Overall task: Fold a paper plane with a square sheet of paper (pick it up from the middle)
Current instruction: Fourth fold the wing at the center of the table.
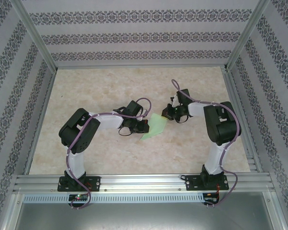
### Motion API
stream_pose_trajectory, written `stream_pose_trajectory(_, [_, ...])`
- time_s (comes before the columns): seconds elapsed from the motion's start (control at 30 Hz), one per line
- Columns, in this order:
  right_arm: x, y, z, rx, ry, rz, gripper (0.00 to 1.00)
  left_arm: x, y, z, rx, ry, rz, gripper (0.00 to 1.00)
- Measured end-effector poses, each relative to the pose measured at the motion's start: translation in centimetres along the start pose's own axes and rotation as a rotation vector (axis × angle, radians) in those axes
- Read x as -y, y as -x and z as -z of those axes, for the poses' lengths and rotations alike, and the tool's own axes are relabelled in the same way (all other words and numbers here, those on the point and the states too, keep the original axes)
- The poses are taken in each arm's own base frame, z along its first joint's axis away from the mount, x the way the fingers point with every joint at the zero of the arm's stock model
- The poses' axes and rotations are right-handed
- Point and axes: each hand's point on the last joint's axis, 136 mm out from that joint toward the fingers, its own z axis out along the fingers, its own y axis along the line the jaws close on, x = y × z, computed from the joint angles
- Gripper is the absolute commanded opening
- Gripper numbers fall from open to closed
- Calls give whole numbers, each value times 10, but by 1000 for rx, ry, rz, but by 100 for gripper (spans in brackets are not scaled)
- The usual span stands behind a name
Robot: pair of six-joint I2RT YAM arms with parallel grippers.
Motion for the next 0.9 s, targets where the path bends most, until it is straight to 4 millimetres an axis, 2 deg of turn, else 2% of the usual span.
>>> stream_pose_trajectory(0.17, [10, 20, 17, 78, -60, 4, 0, 0, 0, 0, 0, 0, 0, 0])
stream_pose_trajectory(0.3, [-16, 26, 47, 156, -24, 56, 0, 1, 1, 0, -1, 0, 0, 0])
stream_pose_trajectory(0.4, [-39, 17, 61, 192, 21, 104, 0, 1, 1, 0, -5, 3, 3, 0])
stream_pose_trajectory(0.5, [-52, -8, 49, 147, 60, 116, 0, 1, 1, 0, -6, 4, 3, 0])
stream_pose_trajectory(0.67, [-55, -58, 8, -2, 75, 97, 0, 1, 1, 0, -6, 4, 3, 0])
stream_pose_trajectory(0.77, [-55, -72, -8, -53, 79, 81, 0, 1, 1, 0, -6, 4, 3, 0])
stream_pose_trajectory(0.9, [-49, -75, -18, -68, 77, 54, 0, 1, 1, 0, -6, 3, 3, 0])
